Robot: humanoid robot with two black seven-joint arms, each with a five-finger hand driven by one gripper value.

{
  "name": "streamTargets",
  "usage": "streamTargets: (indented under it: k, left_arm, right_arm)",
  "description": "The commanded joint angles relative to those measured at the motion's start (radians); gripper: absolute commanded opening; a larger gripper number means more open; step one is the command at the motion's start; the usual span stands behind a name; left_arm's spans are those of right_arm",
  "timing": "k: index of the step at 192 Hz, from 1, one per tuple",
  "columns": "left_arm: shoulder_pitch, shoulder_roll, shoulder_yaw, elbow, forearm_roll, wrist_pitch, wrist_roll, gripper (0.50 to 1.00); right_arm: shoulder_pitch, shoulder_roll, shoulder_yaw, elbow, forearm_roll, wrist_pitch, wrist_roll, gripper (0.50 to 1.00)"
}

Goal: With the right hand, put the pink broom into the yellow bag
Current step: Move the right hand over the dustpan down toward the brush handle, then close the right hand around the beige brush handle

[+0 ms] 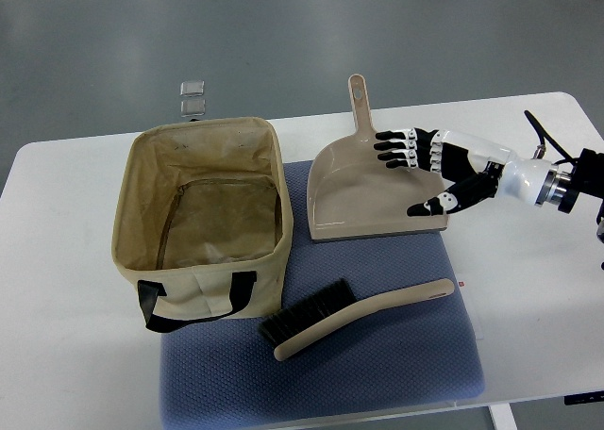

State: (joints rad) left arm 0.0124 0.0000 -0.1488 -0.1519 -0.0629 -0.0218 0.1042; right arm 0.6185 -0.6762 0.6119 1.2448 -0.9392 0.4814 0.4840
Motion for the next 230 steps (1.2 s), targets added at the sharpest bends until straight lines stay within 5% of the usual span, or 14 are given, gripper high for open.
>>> streamTargets:
  k: [1, 105, 133, 230]
  left_arm:
    - [0.000, 0.000, 0.000, 0.000, 0.000, -0.001, 0.000, 1.000]
    - [0.000, 0.000, 0.000, 0.000, 0.000, -0.001, 0.000, 1.000]
    - [0.000, 0.000, 0.000, 0.000, 0.000, -0.001, 0.000, 1.000]
    - [0.000, 0.000, 0.000, 0.000, 0.000, 0.000, 0.000, 1.000]
  right_arm:
    - [0.001, -0.020, -0.052, 0.073, -0.151, -0.087, 0.018, 0.926]
    - [0.001, -0.031, -0.294, 0.174, -0.722, -0.423, 0.015, 0.909]
    - [0.000, -0.029, -0.310, 0.168, -0.767, -0.458, 0.007, 0.801]
    - [-0.013, -0.014, -0.325, 0.140, -0.822, -0.532, -0.074, 0.660]
